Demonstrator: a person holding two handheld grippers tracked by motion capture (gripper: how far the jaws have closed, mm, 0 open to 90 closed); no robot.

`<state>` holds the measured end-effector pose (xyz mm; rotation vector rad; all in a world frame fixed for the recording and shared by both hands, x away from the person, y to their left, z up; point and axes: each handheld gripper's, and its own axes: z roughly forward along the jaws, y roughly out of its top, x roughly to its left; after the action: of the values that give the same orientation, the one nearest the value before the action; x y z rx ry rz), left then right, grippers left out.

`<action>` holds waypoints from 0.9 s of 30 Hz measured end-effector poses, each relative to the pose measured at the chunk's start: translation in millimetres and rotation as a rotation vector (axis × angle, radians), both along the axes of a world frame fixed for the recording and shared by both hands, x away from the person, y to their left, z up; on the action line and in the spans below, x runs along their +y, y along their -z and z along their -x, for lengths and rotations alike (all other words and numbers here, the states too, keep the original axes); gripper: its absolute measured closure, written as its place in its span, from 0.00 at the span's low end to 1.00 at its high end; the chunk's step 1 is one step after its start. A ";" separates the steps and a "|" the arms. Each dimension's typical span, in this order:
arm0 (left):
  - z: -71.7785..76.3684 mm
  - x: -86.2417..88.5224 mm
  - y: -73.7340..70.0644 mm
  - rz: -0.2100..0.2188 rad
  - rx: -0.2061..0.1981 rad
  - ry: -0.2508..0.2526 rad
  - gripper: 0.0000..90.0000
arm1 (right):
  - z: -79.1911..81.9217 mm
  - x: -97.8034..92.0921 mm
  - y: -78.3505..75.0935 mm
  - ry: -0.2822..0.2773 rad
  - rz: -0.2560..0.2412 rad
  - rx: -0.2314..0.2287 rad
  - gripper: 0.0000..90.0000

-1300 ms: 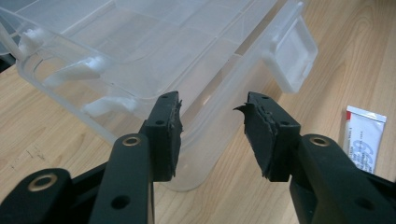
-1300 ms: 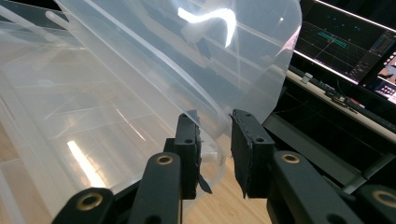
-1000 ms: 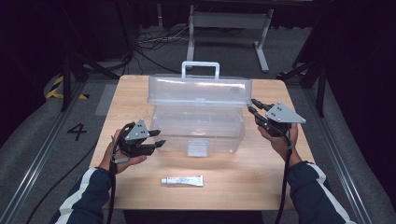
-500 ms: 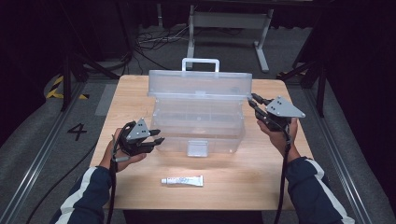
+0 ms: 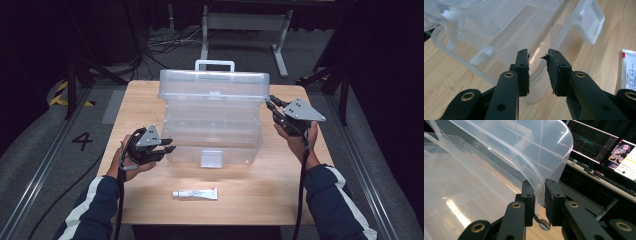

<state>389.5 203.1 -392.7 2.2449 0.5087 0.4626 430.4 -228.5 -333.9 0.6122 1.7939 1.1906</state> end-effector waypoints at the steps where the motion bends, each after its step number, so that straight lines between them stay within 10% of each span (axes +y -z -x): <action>1: -0.4 -0.1 -0.4 -0.002 0.003 0.003 0.81 | -0.5 -0.1 -0.7 0.000 0.003 0.000 0.88; 27: -9.4 -18.6 -2.9 -0.094 0.018 0.104 0.83 | -17.1 2.4 -14.1 0.022 -0.022 0.022 0.89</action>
<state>399.0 184.5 -389.8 2.3546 0.3839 0.4203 447.5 -226.1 -319.8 0.6585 1.7899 1.1951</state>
